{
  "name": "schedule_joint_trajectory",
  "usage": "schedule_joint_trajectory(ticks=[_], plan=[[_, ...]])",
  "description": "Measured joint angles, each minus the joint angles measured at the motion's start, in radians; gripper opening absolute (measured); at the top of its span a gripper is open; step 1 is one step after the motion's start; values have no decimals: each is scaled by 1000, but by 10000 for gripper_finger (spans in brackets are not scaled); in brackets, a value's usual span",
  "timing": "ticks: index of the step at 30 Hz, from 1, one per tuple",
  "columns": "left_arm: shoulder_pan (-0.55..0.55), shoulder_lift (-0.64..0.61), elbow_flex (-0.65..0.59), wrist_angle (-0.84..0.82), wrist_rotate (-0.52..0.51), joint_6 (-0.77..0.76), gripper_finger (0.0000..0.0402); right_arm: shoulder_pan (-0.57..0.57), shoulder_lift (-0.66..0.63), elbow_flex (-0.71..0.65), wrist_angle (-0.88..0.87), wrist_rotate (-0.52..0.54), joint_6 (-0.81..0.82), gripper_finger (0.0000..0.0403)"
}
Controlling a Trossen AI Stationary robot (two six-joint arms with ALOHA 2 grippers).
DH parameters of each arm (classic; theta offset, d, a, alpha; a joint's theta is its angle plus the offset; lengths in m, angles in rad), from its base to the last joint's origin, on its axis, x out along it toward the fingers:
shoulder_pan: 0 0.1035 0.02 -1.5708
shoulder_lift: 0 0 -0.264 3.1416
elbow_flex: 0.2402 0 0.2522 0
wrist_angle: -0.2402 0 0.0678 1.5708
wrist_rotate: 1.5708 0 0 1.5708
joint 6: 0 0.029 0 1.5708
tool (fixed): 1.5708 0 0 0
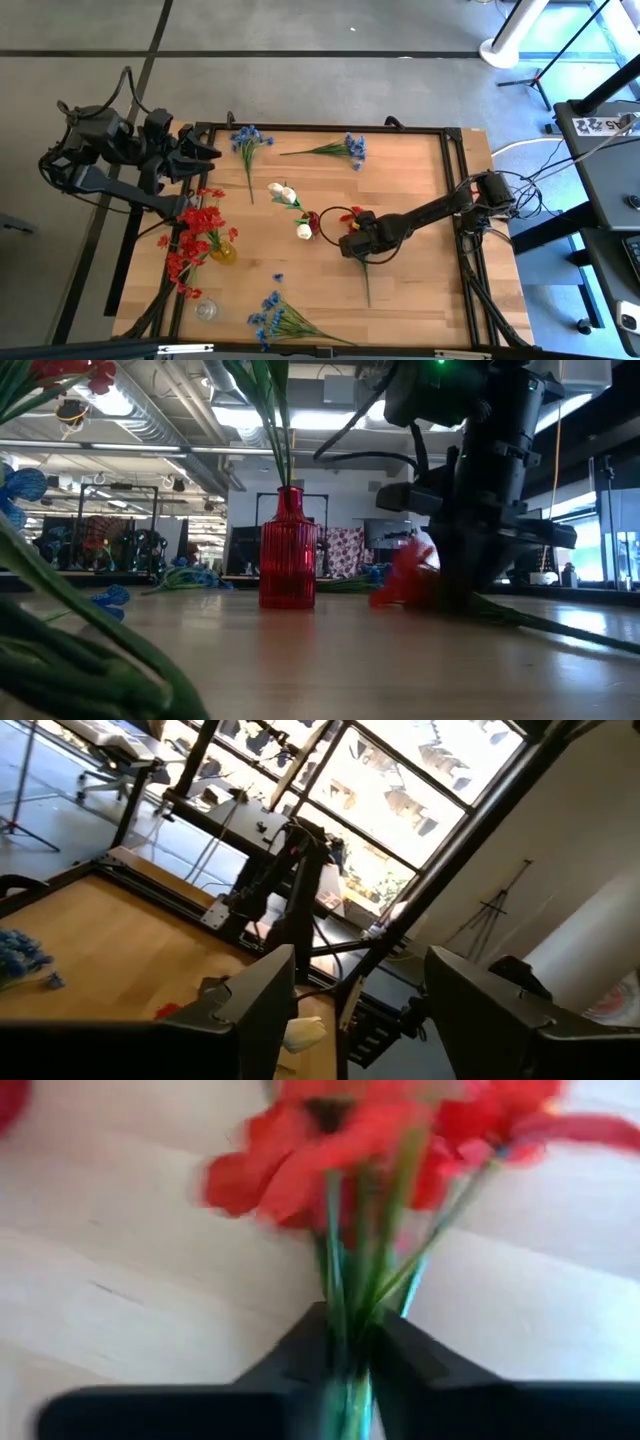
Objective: Sort flowers into vase by color
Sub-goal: Put the red flowers into the yellow vase
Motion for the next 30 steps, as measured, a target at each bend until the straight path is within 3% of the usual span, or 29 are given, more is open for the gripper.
schedule_joint_trajectory(ticks=[2,9,14,19,22,25,30], plan=[[0,-10,0,-5,12,0,218,0,0,0,36,17,-3,16],[0,-46,0,-19,37,23,218,23,-63,110,9,30,-57,14],[0,-62,0,-16,37,29,218,84,-119,282,-76,-60,-137,13],[0,-64,0,-15,37,29,218,176,-132,530,-328,-86,-89,7],[0,-63,0,-8,37,33,218,236,-132,703,-549,27,-28,9],[0,-61,0,29,37,72,218,275,-134,858,-672,233,-47,12],[0,-38,1,132,37,108,218,275,-135,1046,-638,524,-320,6]])
